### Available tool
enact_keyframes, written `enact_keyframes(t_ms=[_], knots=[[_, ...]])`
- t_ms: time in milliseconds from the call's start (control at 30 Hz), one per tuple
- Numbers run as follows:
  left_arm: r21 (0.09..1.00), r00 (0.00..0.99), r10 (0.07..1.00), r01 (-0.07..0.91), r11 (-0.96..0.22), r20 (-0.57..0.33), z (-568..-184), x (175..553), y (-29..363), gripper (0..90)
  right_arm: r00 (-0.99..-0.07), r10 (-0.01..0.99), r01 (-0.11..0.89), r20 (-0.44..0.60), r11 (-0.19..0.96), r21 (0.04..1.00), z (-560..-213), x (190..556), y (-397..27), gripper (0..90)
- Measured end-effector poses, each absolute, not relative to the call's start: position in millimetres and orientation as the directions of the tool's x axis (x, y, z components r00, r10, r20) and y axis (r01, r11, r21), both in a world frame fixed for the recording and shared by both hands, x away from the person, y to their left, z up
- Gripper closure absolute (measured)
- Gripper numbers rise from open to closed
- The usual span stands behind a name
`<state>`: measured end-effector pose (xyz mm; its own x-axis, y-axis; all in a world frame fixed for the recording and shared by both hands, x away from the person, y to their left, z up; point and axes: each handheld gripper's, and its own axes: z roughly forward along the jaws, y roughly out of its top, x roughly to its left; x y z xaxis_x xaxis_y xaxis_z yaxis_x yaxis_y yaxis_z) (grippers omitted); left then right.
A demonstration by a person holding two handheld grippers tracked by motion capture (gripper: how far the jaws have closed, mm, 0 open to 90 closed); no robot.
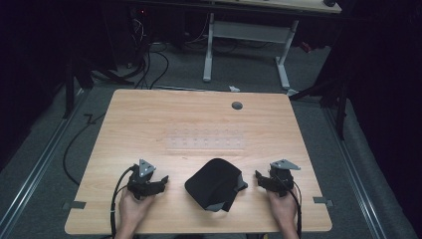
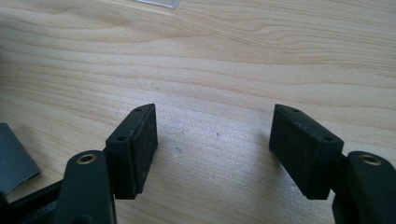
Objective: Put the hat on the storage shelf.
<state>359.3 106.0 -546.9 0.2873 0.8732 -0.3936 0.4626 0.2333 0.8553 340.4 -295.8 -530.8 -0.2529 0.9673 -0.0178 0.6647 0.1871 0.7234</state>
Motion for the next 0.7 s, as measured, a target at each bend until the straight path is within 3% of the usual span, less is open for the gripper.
enact_keyframes(t_ms=[700], knots=[[0.854,0.286,0.874,0.466,0.233,-0.394,-546.7,359.2,105.6,29.4,-0.263,0.965,0.666,-0.018,0.195,0.72,-530.8,341.1,-296.5,30.6]])
